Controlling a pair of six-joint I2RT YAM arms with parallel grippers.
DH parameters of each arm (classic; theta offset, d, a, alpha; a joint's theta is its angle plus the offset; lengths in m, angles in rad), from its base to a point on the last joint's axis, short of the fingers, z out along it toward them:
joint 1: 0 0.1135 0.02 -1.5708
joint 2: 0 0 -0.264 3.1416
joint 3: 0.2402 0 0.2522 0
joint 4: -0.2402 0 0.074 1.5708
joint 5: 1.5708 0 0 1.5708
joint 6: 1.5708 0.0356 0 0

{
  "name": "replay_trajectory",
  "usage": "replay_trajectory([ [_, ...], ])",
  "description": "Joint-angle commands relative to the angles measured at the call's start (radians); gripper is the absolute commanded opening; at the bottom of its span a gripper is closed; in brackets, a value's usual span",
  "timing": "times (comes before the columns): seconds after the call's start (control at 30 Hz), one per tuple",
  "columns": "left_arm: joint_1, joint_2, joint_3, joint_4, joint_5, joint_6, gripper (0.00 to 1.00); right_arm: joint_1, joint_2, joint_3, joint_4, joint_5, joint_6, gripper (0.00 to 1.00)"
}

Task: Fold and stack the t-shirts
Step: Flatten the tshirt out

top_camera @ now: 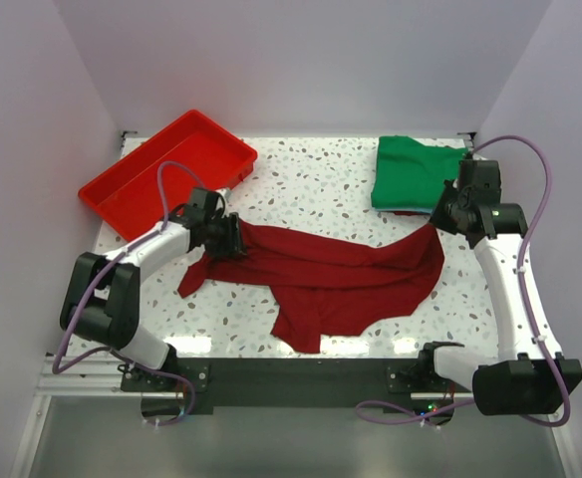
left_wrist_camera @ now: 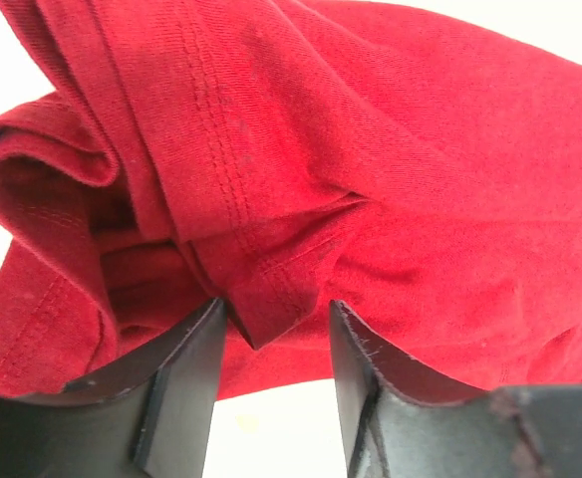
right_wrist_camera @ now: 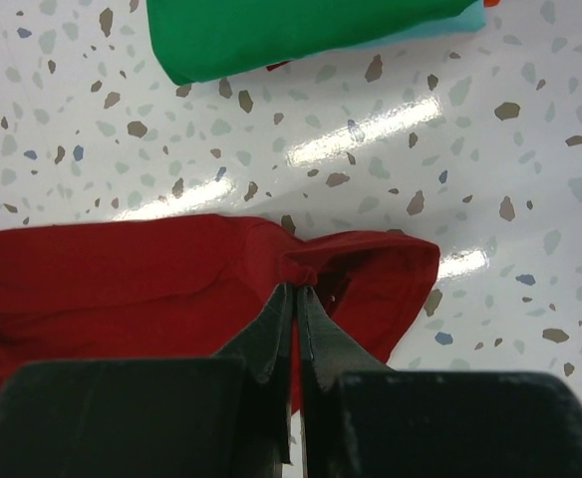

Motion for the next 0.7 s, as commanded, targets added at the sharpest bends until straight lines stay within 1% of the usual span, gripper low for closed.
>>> replay_trajectory([
  [0.0,-0.01,0.008,0.019,0.047,0.015,-0.019,0.49,-0.002,0.003,0.004,0.037,-0.019,0.014,0.0],
  [0.13,-0.019,0.02,0.022,0.044,0.013,-0.023,0.48,-0.004,0.003,0.01,0.038,-0.016,0.009,0.0],
  [0.33,-0.025,0.034,0.033,0.047,0.006,-0.028,0.41,-0.002,0.005,0.008,0.035,-0.022,0.008,0.0],
  [0.4,-0.027,0.042,0.036,0.044,0.004,-0.028,0.36,-0.002,0.005,0.008,0.037,-0.023,0.008,0.0],
  [0.43,-0.027,0.045,0.038,0.042,0.004,-0.026,0.29,-0.002,0.005,0.008,0.037,-0.023,0.008,0.0],
  [0.53,-0.027,0.051,0.042,0.036,-0.002,-0.026,0.2,-0.002,0.006,0.01,0.032,-0.023,0.006,0.0],
  [0.57,-0.027,0.051,0.044,0.032,-0.005,-0.023,0.13,-0.004,0.005,0.01,0.032,-0.023,0.005,0.0],
  [0.6,-0.027,0.051,0.047,0.029,-0.008,-0.022,0.1,-0.002,0.005,0.011,0.034,-0.022,0.006,0.0],
  [0.63,-0.027,0.048,0.048,0.022,-0.013,-0.02,0.0,-0.002,0.003,0.011,0.032,-0.022,0.006,0.0],
  [0.67,-0.028,0.045,0.05,0.021,-0.014,-0.016,0.0,-0.004,0.005,0.011,0.032,-0.022,0.006,0.0],
])
